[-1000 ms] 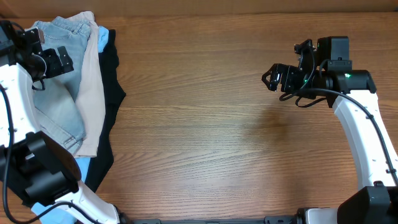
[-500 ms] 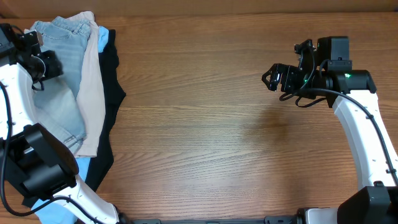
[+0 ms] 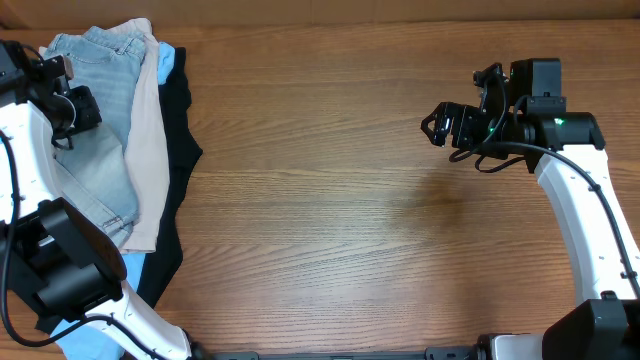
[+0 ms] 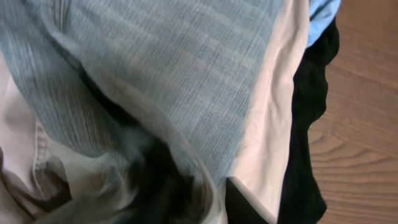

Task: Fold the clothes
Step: 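Grasp the top edge of the light-blue denim shorts with the left gripper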

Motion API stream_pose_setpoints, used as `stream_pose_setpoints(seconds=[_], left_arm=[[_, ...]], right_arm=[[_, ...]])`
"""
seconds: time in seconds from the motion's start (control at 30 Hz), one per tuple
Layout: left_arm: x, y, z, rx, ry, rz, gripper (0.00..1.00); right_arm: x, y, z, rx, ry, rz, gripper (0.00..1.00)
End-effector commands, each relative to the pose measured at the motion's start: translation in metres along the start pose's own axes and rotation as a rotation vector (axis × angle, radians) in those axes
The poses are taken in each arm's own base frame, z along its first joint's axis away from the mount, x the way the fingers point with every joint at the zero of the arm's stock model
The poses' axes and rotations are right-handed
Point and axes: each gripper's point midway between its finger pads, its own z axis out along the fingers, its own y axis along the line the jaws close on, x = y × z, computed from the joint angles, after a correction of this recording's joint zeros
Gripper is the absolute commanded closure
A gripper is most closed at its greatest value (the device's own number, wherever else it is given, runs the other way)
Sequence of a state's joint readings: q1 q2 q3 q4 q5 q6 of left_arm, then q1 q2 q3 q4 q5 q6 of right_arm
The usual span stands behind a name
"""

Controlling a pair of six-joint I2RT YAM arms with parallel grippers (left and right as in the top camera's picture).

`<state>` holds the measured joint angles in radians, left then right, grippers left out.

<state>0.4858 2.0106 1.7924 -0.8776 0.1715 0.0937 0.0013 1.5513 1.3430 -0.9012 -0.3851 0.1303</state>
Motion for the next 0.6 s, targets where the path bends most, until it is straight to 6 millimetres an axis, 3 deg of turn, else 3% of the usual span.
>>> stream_pose_setpoints(seconds=[0.0,0.1,0.17,0.27,0.4,0.43,0.57], left_arm=[[-0.002,0.000,0.004,-0.003,0.005,0.030,0.53],[0.003,0.004,0.016,-0.017,0.032,0.033,0.39],[0.009,0.006,0.026,-0.014,0.057,0.028,0.39],[0.018,0.007,0.040,-0.009,0.096,0.021,0.53],[0.016,0.005,0.038,-0.002,0.088,0.007,0.92],[0.012,0.005,0.035,-0.003,0.080,-0.005,0.96],[-0.006,-0.009,0.010,0.049,0.050,-0.019,0.96]], right_arm=[[-0.009,0.008,-0.012,-0.007,-0.043,-0.025,0.00],[-0.009,0.008,-0.012,-0.007,-0.043,-0.025,0.00],[-0.009,0.008,-0.012,-0.007,-0.043,-0.025,0.00],[-0.009,0.008,-0.012,-0.007,-0.043,-0.025,0.00],[-0.009,0.008,-0.012,-0.007,-0.044,-0.026,0.00],[-0.009,0.008,-0.012,-0.007,-0.044,-0.026,0.00],[-0.011,0.009,-0.013,-0.009,-0.050,-0.028,0.05]])
